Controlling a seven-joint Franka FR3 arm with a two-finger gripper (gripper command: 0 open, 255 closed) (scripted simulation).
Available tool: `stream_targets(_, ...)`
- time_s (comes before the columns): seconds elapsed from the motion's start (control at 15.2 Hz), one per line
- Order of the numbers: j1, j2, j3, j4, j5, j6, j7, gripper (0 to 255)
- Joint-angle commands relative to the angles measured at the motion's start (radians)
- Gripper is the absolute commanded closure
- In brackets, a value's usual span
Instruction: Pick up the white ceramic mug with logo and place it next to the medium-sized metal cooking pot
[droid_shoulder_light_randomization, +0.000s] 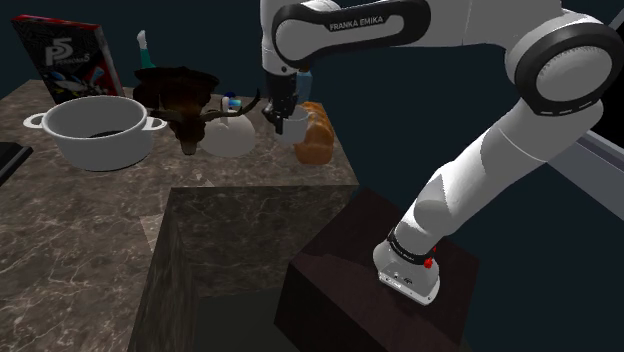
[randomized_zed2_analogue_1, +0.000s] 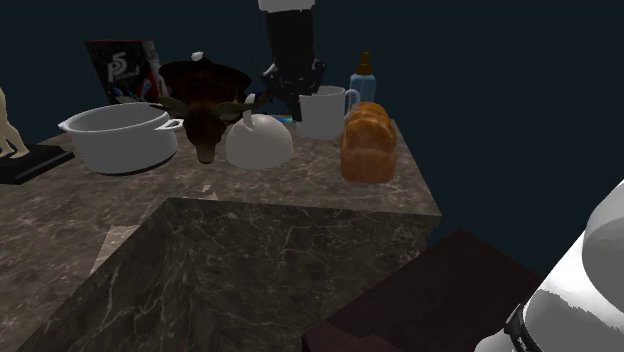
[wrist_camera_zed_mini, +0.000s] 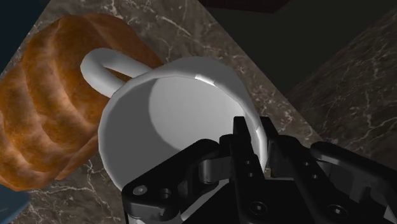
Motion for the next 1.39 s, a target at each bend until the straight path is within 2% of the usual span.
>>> stream_targets(0.0, -0.001, -0.005, -0.002, 0.022, 0.001, -0.027, -0.003, 255)
stream_targets(0.66, -0.003, -0.016, -0.007, 0.14, 0.002, -0.156, -0.01, 255)
stream_targets(0.99, 0.025, 0.17, 0.051, 0.341, -0.038, -0.181, 0.09, 255)
stream_targets(1.32, 0.078, 0.377, 0.091, 0.589, -0.102, -0.239, 0.185, 255)
